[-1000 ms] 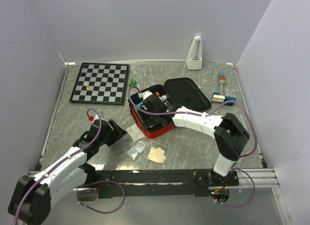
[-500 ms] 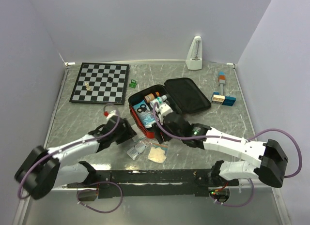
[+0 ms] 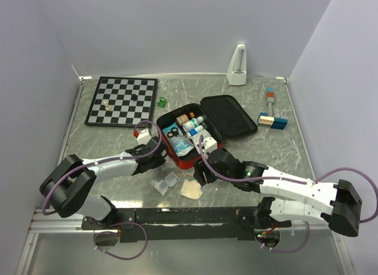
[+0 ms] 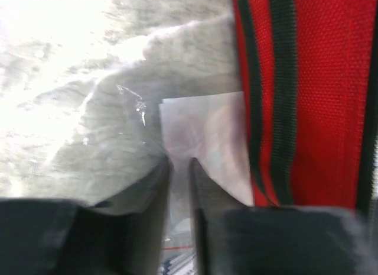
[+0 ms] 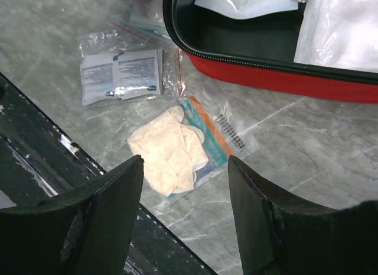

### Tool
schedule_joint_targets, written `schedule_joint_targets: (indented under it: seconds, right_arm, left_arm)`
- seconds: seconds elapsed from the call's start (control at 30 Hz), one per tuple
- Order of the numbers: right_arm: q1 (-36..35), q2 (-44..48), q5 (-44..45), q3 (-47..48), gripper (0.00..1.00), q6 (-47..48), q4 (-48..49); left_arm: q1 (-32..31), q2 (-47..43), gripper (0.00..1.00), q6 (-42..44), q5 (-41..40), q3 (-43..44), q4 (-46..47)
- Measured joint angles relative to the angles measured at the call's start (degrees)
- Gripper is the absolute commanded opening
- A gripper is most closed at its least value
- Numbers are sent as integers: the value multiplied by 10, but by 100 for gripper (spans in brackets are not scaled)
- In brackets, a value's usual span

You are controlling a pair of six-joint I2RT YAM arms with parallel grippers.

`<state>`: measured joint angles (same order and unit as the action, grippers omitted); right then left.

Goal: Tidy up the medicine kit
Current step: Move the medical item to the center of the board.

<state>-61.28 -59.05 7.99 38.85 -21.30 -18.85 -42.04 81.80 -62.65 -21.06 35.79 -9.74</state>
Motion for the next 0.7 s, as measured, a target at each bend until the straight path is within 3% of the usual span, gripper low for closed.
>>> schedule_joint_targets:
  seconds: [0.1,0.3,0.5,0.6,0.7]
  right_arm:
    - [0,19,2,-12,66,-1,2]
    - [0,31,3,-37,66,-1,2]
    - [0,35,8,-37,66,4,4]
    - [0,35,10,-38,67,8,9]
    - [0,33,12,-38,68,7,15]
  left_arm:
    - [-2,-1,2,-8,-12,-6,1]
    - [-17,-48,1,-33,-19,-46,-2]
    - [-81,-148,1,-64,-19,-77,-129]
    - [-114,-190,15,-93,-18,-80,-200]
    - [-136,-223,45,-125,-21,-80,-261]
